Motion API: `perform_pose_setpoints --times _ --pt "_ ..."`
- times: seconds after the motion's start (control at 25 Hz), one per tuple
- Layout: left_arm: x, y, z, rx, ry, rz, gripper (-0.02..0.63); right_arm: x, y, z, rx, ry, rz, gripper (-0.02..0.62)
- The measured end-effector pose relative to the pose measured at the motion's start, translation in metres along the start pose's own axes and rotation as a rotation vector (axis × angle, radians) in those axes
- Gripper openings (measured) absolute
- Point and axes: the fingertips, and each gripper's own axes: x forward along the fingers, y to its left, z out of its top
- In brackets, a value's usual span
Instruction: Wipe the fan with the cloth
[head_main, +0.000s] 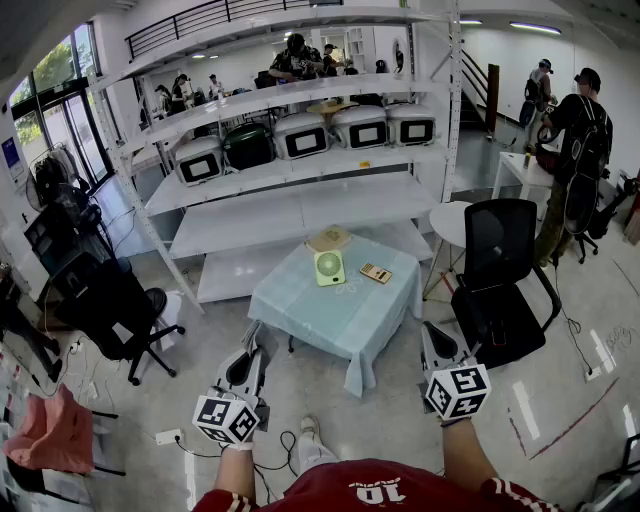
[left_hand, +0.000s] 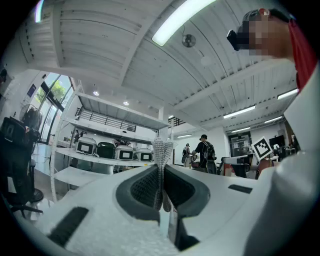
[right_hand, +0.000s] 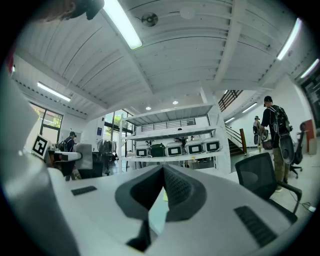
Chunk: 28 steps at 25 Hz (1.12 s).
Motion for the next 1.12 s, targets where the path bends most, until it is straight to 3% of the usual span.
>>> perform_pose_setpoints --times 0.32,1.12 --pt "0.000 0.006 -0.006 -0.017 -0.034 0.100 0.021 0.003 0.003 -0.022 0.014 0.025 -0.021 -0.002" --pt "0.003 0.006 -0.012 -0.013 -0.003 0.090 0.021 0.018 0.003 -0.018 0.011 -0.005 -0.019 0.005"
